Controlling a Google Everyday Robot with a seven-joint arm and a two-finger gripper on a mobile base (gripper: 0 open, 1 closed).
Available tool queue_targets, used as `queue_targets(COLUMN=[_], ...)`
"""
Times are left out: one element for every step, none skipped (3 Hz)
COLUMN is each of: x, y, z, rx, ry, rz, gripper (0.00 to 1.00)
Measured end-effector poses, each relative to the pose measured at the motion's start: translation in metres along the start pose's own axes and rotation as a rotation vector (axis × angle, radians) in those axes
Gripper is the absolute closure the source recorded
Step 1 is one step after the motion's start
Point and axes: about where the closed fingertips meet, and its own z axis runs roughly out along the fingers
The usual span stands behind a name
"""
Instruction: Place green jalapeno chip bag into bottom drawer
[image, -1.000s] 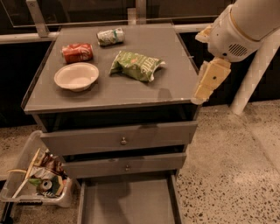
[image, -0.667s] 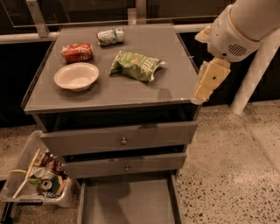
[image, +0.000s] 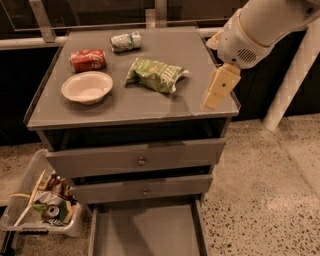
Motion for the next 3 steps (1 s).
queue_targets(x=[-0.018, -0.026, -0.022], y=[-0.024, -0.046, -0.065], z=[0.030, 0.056, 0.092], rx=[0.013, 0.034, 0.030], ry=[-0.063, -0.160, -0.250], rz=[-0.019, -0.008, 0.062], gripper=[0.00, 0.00, 0.00])
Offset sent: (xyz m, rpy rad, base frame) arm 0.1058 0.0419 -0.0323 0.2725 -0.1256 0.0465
